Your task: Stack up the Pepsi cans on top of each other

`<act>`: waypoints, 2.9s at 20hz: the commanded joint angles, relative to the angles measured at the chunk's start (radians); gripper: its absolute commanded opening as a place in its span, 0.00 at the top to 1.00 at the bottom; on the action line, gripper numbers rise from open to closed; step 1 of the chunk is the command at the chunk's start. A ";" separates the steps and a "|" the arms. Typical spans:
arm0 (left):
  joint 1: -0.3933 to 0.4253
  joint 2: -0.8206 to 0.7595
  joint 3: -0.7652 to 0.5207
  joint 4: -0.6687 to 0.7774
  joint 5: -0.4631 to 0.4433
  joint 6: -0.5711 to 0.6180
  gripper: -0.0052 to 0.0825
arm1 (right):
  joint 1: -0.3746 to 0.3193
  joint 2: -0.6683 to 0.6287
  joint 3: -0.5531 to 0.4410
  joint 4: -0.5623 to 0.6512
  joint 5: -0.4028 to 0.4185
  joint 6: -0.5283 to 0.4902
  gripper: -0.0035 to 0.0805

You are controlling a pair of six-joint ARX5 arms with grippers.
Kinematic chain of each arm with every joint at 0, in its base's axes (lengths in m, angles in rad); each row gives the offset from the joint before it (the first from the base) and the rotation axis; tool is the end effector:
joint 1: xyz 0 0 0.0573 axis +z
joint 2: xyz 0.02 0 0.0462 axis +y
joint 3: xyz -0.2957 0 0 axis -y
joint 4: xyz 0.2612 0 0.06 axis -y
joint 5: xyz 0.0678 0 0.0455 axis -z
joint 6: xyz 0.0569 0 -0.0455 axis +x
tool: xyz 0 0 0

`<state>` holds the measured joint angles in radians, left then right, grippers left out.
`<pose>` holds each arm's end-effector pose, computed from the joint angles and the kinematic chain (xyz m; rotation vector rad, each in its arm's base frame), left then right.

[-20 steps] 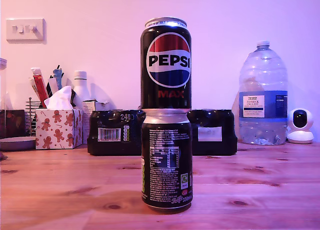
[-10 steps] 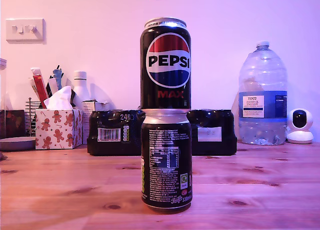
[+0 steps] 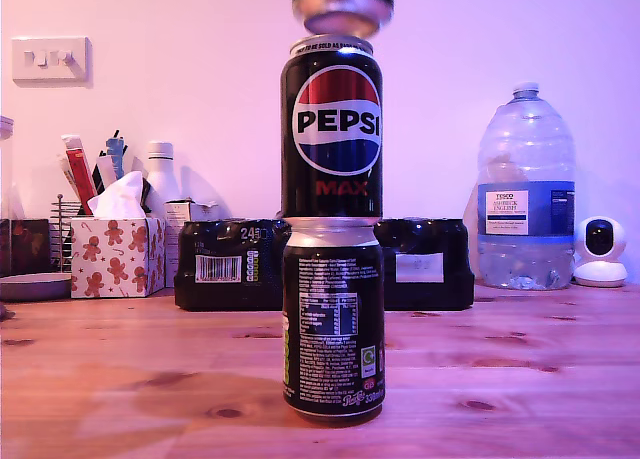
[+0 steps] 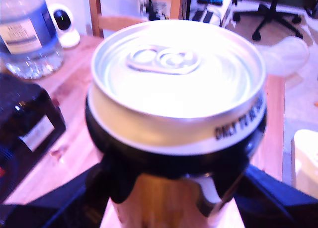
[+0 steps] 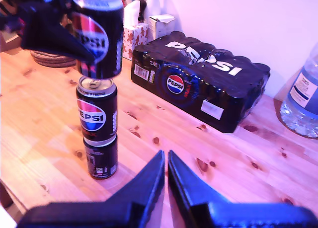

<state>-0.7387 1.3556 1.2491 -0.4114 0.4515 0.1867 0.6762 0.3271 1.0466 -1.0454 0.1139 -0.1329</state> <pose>0.2246 -0.2381 0.3654 0.2389 0.4339 -1.2109 0.0155 0.0041 0.3760 -0.2555 0.2677 0.5775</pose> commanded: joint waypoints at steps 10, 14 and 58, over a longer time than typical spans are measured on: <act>0.010 -0.014 0.009 0.002 0.017 0.005 0.45 | 0.004 0.002 -0.017 0.006 0.001 -0.003 0.97; 0.010 -0.015 0.005 -0.050 0.030 0.005 0.45 | 0.004 0.002 -0.017 0.006 0.000 0.003 0.97; 0.010 -0.031 -0.142 0.081 0.013 -0.002 0.50 | 0.004 0.004 -0.017 0.049 -0.087 0.066 0.97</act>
<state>-0.7250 1.3258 1.1458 -0.3317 0.4709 0.1722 0.6765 0.3271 1.0466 -1.0058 0.0322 -0.0746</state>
